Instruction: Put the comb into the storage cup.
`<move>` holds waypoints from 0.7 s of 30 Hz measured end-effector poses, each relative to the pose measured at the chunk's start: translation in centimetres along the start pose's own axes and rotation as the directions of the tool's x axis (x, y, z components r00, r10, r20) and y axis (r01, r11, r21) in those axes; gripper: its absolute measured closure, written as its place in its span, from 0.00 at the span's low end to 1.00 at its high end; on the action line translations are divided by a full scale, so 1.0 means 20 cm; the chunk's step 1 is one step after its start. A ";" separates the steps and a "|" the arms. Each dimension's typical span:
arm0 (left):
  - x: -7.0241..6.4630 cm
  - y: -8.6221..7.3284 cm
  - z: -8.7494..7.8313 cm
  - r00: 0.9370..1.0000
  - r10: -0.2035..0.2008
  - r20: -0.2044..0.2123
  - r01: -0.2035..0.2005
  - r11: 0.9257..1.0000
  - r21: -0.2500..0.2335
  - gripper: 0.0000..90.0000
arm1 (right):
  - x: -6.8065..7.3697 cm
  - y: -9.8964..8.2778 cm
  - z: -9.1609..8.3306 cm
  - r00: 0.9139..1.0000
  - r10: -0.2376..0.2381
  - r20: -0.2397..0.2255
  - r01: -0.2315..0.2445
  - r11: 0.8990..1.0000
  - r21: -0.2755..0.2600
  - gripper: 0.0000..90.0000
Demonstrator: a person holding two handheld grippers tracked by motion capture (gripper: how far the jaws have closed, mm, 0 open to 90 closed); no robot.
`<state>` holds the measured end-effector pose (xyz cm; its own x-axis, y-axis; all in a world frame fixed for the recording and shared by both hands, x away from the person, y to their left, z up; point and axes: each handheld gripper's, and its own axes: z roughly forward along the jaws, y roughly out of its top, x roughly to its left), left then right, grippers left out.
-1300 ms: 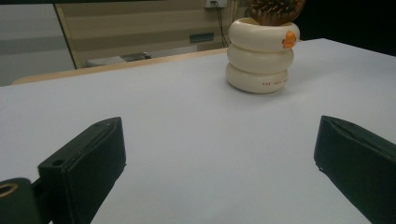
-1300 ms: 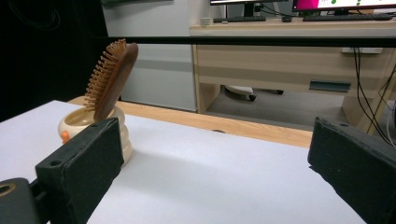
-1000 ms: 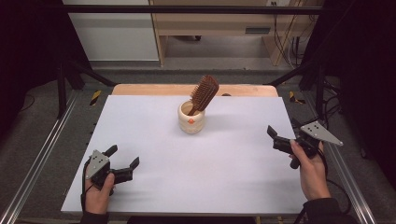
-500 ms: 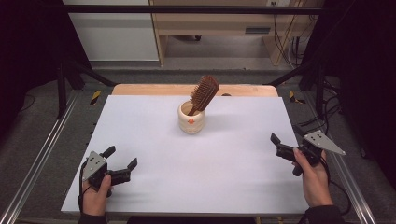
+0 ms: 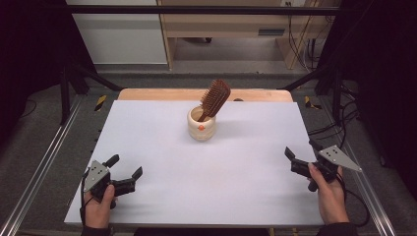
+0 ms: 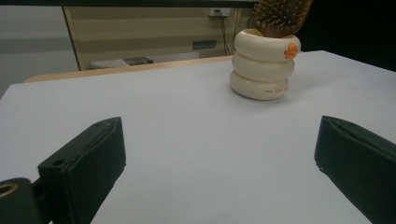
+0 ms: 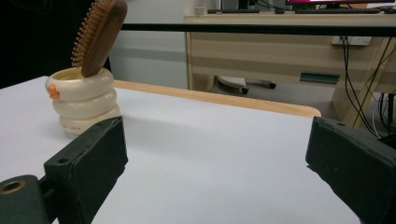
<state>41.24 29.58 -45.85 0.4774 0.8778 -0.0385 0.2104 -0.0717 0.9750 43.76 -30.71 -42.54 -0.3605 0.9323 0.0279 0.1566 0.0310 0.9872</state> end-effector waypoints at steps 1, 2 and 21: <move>0.00 0.00 0.00 1.000 0.000 0.001 0.000 1.000 0.000 0.02 | 0.00 -0.01 0.00 1.000 -0.001 -0.001 0.001 1.000 0.001 0.06; 0.00 0.00 0.00 1.000 0.000 0.001 0.000 1.000 0.000 0.02 | 0.00 -0.02 0.00 1.000 -0.002 -0.001 0.002 1.000 0.000 0.06; 0.00 -0.01 -0.01 1.000 0.001 0.006 -0.001 1.000 0.007 0.02 | 0.01 -0.12 -0.03 1.000 -0.024 0.015 0.024 1.000 -0.007 0.05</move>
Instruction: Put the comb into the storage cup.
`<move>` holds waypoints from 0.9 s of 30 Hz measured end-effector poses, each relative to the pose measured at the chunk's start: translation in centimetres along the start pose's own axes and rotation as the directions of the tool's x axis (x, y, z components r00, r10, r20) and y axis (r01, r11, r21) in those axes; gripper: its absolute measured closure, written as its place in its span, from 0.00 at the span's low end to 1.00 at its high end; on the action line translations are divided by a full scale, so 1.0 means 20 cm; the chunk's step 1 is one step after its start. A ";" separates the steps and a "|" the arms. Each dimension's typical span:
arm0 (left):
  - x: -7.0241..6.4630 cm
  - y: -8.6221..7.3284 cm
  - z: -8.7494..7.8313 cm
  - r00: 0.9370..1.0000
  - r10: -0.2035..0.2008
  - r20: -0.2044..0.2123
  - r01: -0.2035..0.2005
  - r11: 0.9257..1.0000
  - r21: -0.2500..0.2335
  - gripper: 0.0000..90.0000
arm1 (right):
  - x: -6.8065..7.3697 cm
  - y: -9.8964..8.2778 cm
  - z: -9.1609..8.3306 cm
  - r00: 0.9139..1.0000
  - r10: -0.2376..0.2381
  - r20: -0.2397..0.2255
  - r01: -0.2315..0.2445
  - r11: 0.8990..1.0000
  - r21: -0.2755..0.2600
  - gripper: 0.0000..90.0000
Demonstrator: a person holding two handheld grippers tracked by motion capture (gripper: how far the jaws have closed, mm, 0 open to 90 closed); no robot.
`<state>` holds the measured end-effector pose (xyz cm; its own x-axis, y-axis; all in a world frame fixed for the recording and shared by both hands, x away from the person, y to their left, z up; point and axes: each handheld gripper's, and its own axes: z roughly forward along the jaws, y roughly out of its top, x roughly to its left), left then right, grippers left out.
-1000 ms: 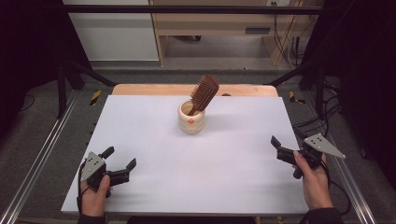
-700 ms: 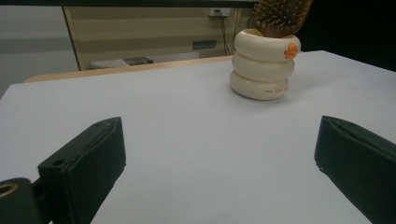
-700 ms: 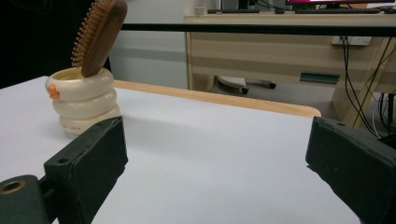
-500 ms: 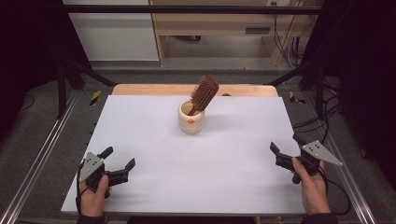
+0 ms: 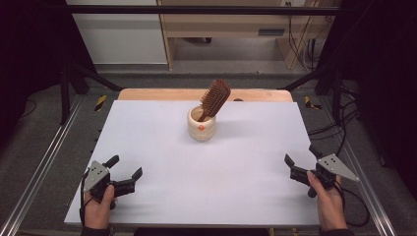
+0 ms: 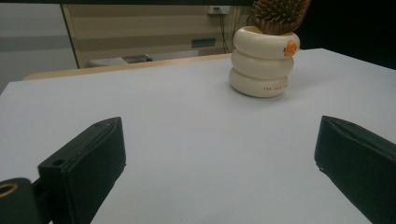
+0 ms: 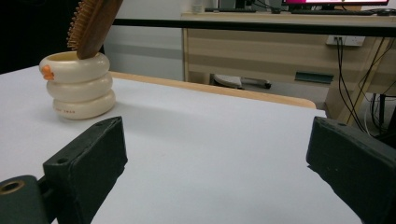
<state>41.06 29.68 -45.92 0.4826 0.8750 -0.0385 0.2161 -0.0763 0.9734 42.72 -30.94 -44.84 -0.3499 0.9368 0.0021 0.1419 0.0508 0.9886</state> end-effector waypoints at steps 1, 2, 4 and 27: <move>0.00 0.00 0.00 1.000 0.002 0.002 -0.002 1.000 -0.001 0.02 | 0.00 -0.01 0.00 1.000 -0.001 -0.003 0.001 1.000 0.000 0.05; 0.00 0.00 0.00 1.000 -0.001 0.008 0.001 1.000 0.000 0.02 | 0.00 -0.01 0.00 1.000 0.000 -0.006 0.000 1.000 0.002 0.05; 0.00 -0.01 0.00 1.000 -0.007 0.016 0.007 1.000 0.007 0.02 | 0.01 -0.02 0.00 1.000 0.001 -0.019 -0.001 1.000 0.002 0.05; 0.01 -0.06 -0.06 1.000 -0.021 0.014 0.021 1.000 0.010 0.03 | 0.12 -0.14 0.00 0.990 -0.037 -0.137 0.039 0.999 0.016 0.05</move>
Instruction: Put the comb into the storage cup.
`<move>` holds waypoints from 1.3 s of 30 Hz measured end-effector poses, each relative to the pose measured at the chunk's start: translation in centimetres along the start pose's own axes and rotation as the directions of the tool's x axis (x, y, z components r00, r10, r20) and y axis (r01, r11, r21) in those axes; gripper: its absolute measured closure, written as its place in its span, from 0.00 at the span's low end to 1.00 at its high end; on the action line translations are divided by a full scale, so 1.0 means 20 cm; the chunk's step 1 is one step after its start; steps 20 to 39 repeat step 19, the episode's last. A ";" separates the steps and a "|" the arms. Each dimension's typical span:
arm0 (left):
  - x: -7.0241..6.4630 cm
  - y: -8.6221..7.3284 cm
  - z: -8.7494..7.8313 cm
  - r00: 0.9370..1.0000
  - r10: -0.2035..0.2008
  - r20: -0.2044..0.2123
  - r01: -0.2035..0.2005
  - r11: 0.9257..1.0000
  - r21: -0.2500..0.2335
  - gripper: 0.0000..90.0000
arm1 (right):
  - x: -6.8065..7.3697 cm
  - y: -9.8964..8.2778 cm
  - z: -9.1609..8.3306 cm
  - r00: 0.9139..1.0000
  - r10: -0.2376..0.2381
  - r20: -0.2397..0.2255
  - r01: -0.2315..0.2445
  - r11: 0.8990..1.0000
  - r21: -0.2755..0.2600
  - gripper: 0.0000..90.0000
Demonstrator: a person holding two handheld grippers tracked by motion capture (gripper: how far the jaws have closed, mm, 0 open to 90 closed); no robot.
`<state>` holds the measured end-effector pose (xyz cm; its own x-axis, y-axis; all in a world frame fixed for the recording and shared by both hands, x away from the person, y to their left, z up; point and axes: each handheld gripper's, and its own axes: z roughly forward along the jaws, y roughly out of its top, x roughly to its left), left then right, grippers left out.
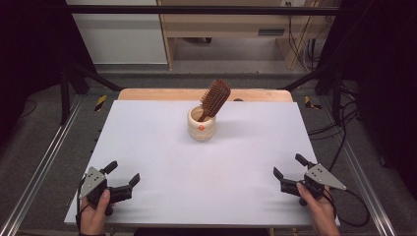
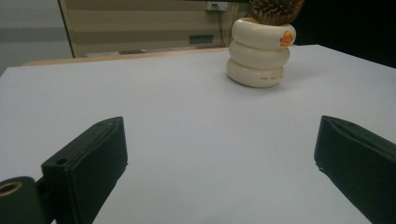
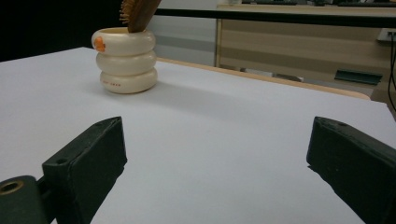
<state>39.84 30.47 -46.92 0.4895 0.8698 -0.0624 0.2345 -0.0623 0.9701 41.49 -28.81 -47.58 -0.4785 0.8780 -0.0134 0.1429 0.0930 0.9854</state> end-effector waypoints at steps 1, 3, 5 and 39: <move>0.00 0.00 0.00 1.000 0.001 0.001 -0.001 1.000 0.000 0.03 | 0.01 0.00 0.01 1.000 -0.006 -0.002 0.006 1.000 0.000 0.05; 0.00 0.00 -0.01 1.000 0.001 0.006 -0.001 1.000 -0.003 0.03 | 0.02 -0.01 0.02 1.000 -0.012 -0.011 0.012 1.000 0.002 0.05; 0.00 0.00 -0.01 1.000 0.003 0.012 -0.003 1.000 -0.011 0.03 | 0.04 -0.01 0.03 1.000 -0.017 -0.021 0.017 1.000 0.003 0.05; 0.00 0.00 -0.02 1.000 0.015 0.016 -0.014 0.999 -0.051 0.03 | 0.18 -0.02 0.15 0.995 -0.039 -0.092 0.039 0.999 -0.003 0.05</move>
